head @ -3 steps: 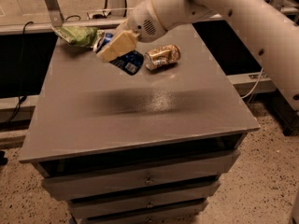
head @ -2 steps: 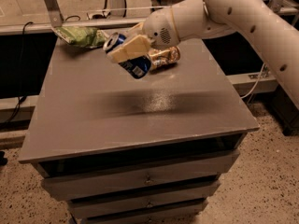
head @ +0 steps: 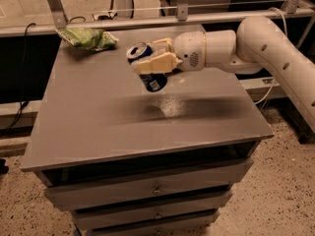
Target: Place pepsi can upright
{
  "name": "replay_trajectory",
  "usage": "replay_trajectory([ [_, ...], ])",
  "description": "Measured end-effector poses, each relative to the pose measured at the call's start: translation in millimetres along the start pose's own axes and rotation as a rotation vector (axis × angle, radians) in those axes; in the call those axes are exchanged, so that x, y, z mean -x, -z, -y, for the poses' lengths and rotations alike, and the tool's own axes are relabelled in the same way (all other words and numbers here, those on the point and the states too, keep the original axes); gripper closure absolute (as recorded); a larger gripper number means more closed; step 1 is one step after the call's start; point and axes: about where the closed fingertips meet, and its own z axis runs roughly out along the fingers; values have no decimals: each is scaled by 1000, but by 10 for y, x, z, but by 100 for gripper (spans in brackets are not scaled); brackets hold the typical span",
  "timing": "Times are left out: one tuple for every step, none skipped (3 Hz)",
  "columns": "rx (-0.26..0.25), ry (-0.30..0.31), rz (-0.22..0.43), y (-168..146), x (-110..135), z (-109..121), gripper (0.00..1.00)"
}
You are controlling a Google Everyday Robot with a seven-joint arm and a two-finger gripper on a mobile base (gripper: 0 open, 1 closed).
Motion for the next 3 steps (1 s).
replay_trajectory([
  [18, 18, 99, 71, -102, -5, 100],
  [38, 15, 175, 130, -222, -18, 100],
  [65, -5, 185, 163, -379, -42, 82],
])
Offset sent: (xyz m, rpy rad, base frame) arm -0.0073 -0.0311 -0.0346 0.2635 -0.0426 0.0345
